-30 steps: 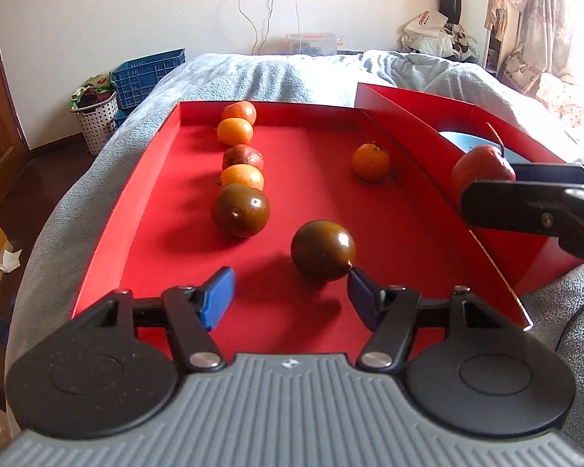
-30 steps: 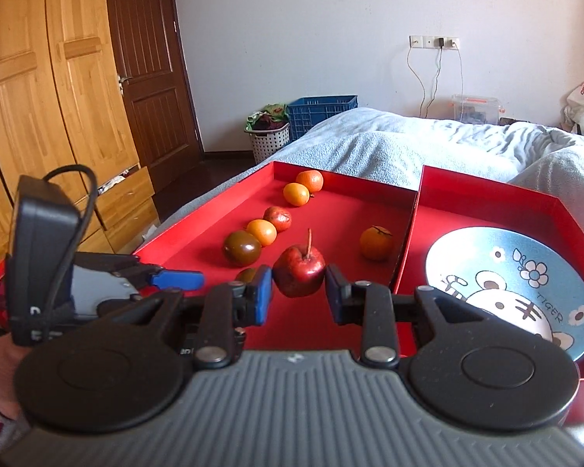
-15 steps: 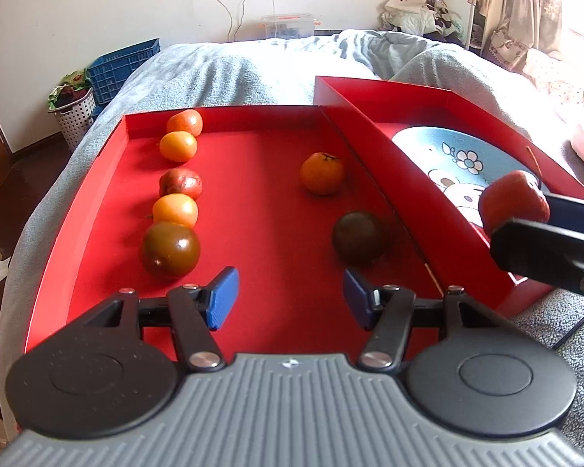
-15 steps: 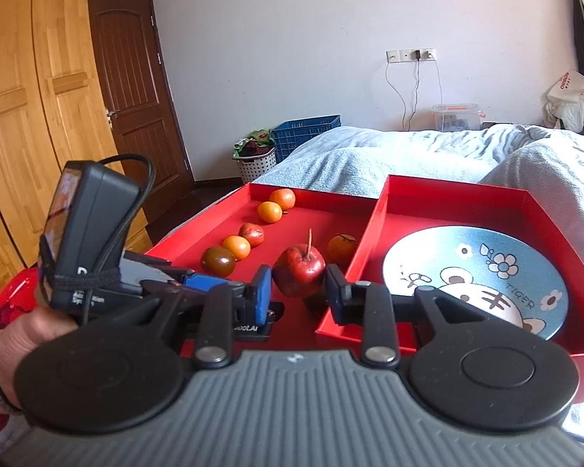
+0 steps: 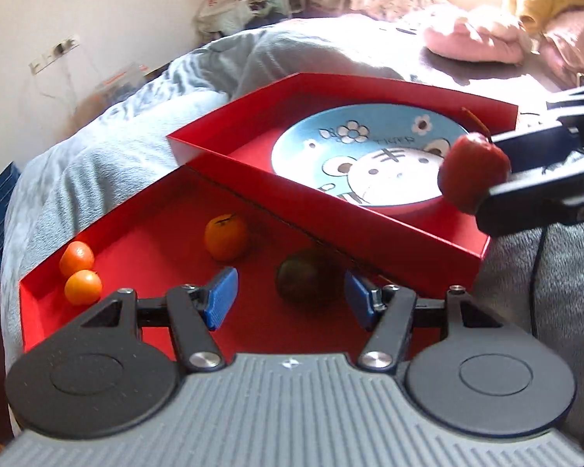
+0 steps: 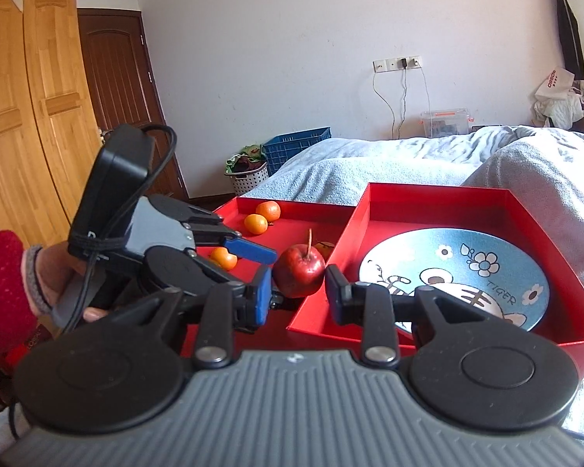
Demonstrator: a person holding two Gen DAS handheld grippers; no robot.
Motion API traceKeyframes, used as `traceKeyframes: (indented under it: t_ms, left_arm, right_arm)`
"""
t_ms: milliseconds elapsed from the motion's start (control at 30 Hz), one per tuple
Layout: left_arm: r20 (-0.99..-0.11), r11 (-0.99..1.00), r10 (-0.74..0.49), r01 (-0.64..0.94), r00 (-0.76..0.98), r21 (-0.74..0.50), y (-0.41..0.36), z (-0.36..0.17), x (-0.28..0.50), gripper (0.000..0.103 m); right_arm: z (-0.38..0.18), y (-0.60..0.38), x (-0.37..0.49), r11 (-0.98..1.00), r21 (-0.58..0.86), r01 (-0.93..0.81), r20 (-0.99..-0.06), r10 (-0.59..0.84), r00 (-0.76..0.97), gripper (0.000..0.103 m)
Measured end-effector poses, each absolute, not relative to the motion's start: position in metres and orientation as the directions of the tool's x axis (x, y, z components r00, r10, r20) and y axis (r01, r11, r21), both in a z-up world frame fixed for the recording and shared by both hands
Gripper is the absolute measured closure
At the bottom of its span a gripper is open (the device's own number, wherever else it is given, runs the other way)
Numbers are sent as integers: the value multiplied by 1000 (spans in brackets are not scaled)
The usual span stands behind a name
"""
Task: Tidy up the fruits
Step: 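Lift the red apple toward the plate with the right tool while the left tool grasps a dark plum, then carry the dark plum onto the blue plate and open the left tool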
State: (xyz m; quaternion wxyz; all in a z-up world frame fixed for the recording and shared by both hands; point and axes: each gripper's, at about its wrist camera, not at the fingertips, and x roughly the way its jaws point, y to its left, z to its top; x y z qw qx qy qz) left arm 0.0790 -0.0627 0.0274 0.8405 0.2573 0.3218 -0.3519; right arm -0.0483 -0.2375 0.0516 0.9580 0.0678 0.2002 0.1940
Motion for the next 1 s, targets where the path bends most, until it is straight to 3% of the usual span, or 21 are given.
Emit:
traceKeyframes:
  t_ms: [567, 733, 1000]
  left_arm:
    - [-788, 434, -474, 883, 394, 180, -74, 1, 117, 38]
    - [-785, 432, -502, 892, 363, 136, -70, 2, 119, 54]
    - [-785, 463, -492, 877, 377, 131, -69, 6, 115, 56]
  right_arm:
    - [44, -233, -44, 923, 194, -332, -384, 383, 840, 69]
    - [45, -233, -44, 924, 199, -326, -383, 380, 842, 69]
    - [46, -233, -48, 927, 191, -322, -368, 371, 852, 69]
